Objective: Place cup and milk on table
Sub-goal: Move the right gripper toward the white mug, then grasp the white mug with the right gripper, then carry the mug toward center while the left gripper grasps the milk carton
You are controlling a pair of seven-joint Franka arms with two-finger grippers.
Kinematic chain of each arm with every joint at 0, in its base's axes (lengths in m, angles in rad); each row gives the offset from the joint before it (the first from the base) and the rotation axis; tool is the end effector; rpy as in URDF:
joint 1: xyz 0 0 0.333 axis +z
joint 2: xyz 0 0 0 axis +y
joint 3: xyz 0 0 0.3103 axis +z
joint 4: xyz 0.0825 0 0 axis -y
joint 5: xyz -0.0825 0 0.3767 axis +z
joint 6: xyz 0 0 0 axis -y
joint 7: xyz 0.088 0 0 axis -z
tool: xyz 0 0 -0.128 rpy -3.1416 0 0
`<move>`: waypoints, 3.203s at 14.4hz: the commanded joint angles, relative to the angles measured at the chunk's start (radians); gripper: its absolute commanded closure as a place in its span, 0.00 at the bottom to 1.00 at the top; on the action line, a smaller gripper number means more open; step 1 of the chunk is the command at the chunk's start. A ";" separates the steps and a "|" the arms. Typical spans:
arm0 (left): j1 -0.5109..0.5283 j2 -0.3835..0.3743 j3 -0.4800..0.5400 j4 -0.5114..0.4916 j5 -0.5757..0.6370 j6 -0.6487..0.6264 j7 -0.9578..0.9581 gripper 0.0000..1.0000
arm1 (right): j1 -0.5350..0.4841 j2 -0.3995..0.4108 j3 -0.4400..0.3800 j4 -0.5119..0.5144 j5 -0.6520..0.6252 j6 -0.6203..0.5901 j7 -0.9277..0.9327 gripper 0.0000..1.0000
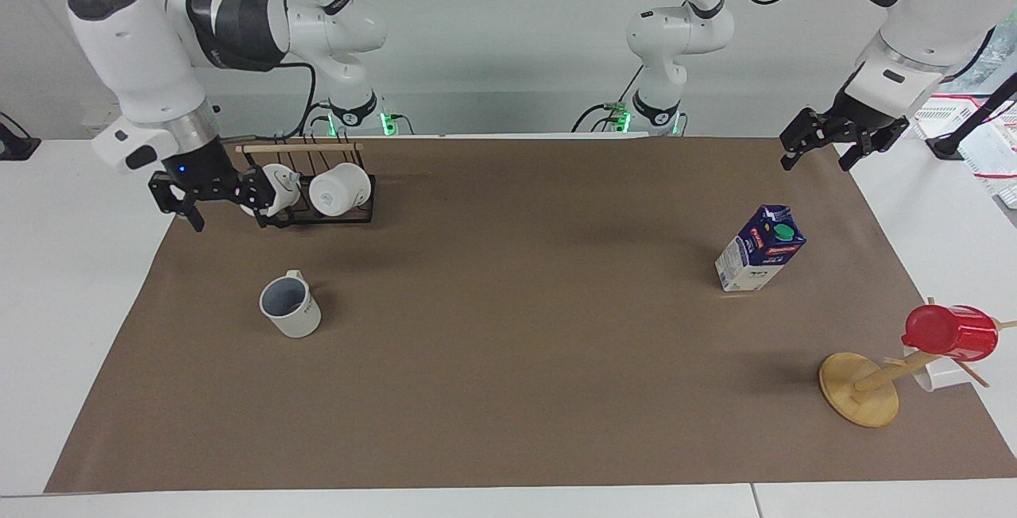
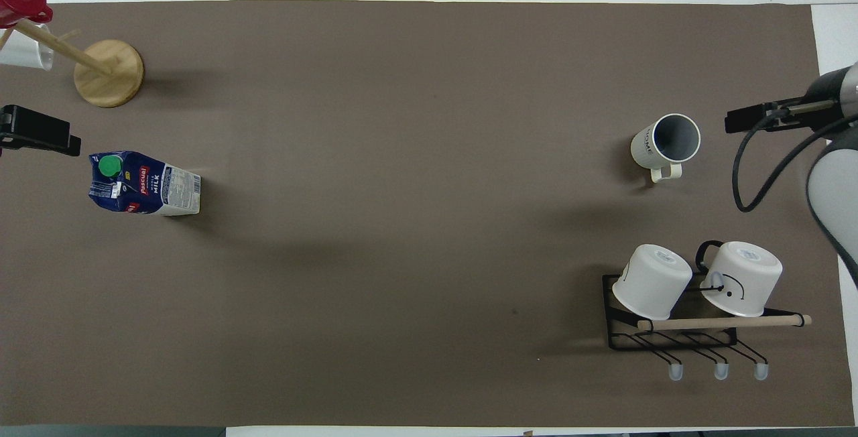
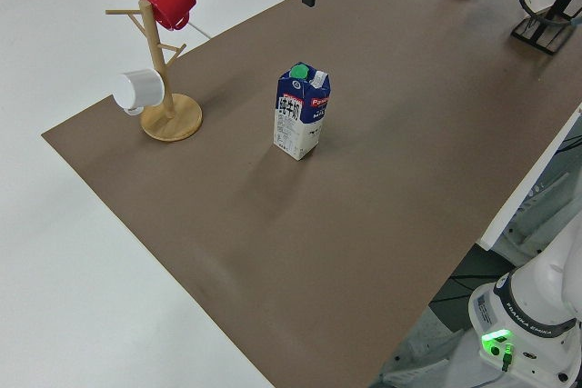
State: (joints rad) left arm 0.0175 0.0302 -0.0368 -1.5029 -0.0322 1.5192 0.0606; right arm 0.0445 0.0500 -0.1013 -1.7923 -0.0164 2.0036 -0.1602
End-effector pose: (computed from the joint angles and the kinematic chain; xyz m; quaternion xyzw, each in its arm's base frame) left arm 0.5512 -0.0146 0.6082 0.9990 -0.0406 -0.0066 0.0168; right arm 0.5893 -0.0339 0.5052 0.9952 0.0546 0.0791 0.0189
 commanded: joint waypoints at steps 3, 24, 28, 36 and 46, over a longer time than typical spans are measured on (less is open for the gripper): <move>0.004 -0.023 -0.002 -0.023 0.012 -0.001 0.007 0.00 | -0.025 0.160 0.003 0.005 0.044 0.180 -0.150 0.00; 0.004 -0.023 -0.002 -0.022 0.012 -0.001 0.007 0.00 | -0.028 0.218 0.005 -0.131 0.144 0.299 -0.318 1.00; -0.002 -0.026 -0.002 -0.022 0.012 0.001 0.007 0.00 | 0.003 0.214 0.011 0.009 0.130 0.126 -0.286 1.00; 0.007 -0.073 0.000 -0.148 0.012 0.154 0.002 0.00 | 0.291 0.220 0.014 0.096 0.112 0.101 0.049 1.00; 0.056 -0.058 0.002 -0.445 0.014 0.458 -0.022 0.00 | 0.506 0.274 0.012 0.007 0.066 0.254 0.252 1.00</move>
State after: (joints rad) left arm 0.0444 -0.0060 -0.0304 -1.8746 -0.0311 1.9130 0.0465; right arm 0.5399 0.3111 -0.0867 -1.7745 0.0838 2.2292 0.0452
